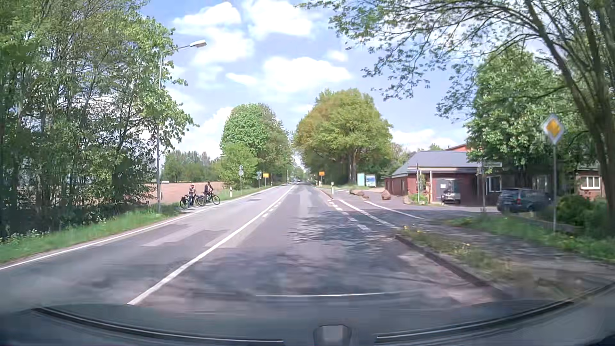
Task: Follow the waypoints while adhering to traffic rules and regulations
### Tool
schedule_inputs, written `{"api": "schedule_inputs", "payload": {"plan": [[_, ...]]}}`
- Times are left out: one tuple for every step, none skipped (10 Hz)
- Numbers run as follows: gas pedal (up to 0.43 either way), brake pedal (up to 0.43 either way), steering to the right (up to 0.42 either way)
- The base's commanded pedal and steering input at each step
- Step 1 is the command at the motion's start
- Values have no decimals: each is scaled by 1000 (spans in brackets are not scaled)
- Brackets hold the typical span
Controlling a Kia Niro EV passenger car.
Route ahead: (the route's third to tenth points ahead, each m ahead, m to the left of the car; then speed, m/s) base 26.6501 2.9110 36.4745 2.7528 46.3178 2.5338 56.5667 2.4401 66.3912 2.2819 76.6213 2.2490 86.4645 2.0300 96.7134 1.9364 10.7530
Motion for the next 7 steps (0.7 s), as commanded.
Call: {"api": "schedule_inputs", "payload": {"plan": [[138,0,-3],[138,0,-3],[138,0,-3],[138,0,-3],[138,0,-3],[138,0,-3],[138,0,-3]]}}
